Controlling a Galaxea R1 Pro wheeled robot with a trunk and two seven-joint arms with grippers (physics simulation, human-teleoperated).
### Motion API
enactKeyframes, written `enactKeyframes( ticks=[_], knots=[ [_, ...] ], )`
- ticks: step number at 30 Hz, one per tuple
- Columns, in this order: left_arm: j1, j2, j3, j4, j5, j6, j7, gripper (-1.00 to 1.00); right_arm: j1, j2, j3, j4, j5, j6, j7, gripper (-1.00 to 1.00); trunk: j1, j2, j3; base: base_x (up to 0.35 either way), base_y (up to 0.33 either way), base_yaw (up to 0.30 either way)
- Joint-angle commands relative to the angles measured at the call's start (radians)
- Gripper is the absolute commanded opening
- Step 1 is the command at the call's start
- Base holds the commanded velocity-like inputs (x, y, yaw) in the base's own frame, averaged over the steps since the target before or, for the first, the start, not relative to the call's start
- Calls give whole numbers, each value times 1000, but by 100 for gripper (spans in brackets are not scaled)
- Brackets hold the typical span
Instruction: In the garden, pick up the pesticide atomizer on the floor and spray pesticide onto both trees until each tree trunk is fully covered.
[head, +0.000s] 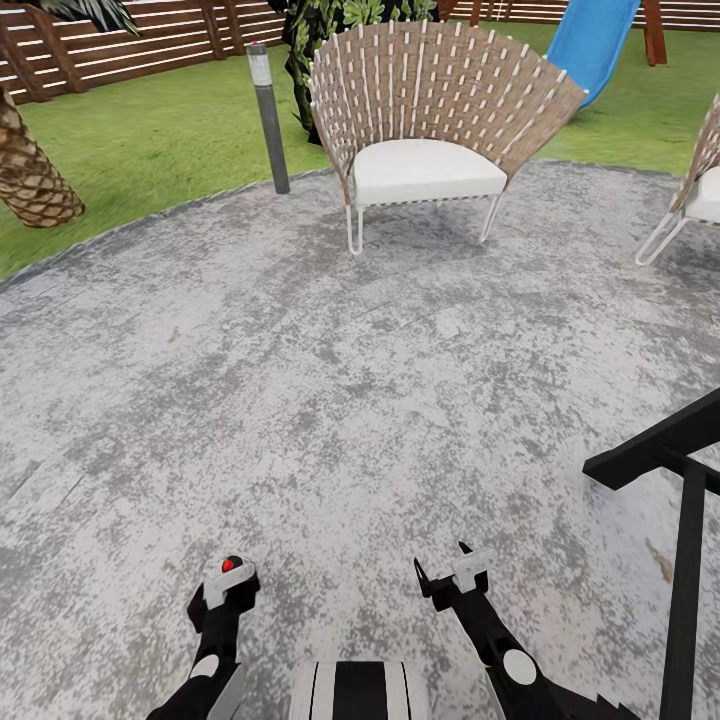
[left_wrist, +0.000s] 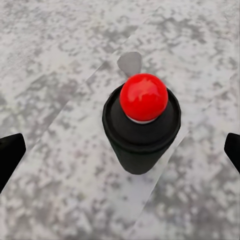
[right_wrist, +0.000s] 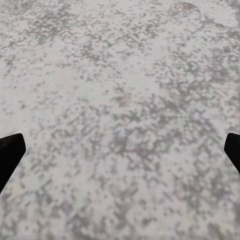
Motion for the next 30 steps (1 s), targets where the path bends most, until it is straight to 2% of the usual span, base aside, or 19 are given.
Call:
enactKeyframes(
  ticks=[1, 8, 13, 30],
  knots=[
    [0, -1, -2, 1, 8, -4, -2, 100, 0, 2, -6, 0, 7, -4, 8, 100, 0, 0, -1, 0, 0, 0],
    [0, -1, -9, 0, 1, -4, -3, 100, 0, 2, -6, 0, 7, -4, 8, 100, 0, 0, -1, 0, 0, 0],
    [0, -2, -10, -1, 1, -3, -3, 100, 0, 2, -6, 0, 7, -4, 8, 100, 2, -1, -24, 0, 0, 0],
    [0, -2, -10, -1, -1, -4, -3, 100, 0, 2, -6, 0, 7, -4, 8, 100, 3, -2, -37, 0, 0, 0]
  ],
)
